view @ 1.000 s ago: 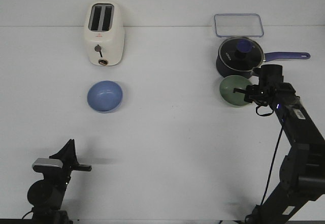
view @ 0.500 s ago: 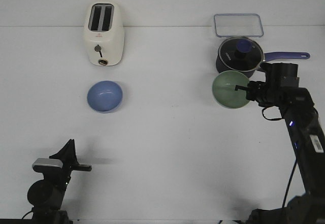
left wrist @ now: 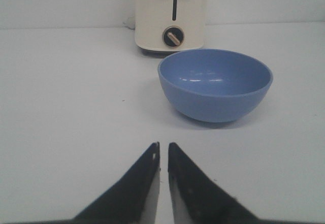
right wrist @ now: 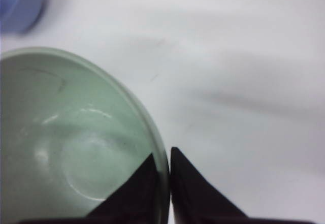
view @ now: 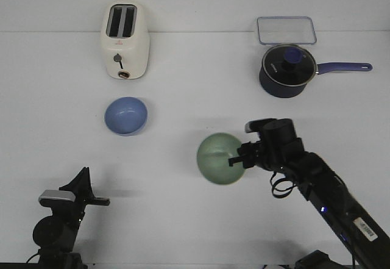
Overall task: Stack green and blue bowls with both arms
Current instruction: 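Carry the green bowl with the right gripper toward the table center, nearer the robot, then set the green bowl down, open the right gripper and withdraw it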
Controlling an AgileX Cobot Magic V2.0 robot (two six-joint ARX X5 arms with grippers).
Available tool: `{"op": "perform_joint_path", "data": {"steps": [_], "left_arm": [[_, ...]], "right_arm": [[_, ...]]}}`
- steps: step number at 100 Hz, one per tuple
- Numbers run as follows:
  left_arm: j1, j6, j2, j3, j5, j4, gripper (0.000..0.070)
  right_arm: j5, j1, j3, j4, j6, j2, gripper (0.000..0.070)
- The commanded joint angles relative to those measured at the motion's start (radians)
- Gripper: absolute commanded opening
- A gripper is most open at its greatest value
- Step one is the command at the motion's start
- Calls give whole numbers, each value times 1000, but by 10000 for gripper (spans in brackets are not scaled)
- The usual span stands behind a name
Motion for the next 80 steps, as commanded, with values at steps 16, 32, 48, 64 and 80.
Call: {"op": "perform_joint_path", "data": {"steps": [16, 32, 48, 64, 80], "left_arm": [[0, 2, -2, -20, 2, 12, 15], [0, 2, -2, -20, 2, 13, 15], [0, 2, -2, -20, 2, 13, 15], [0, 2, -2, -20, 2, 13, 15], [0, 2, -2, -20, 2, 13, 15]], "right_arm": [[80, 130, -60, 97, 90, 95, 0], [104, 156, -60, 116, 90, 160, 0], [103, 164, -60, 118, 90, 194, 26], [103, 164, -60, 117, 90, 194, 398], [103, 163, -59, 134, 80, 153, 403]]}}
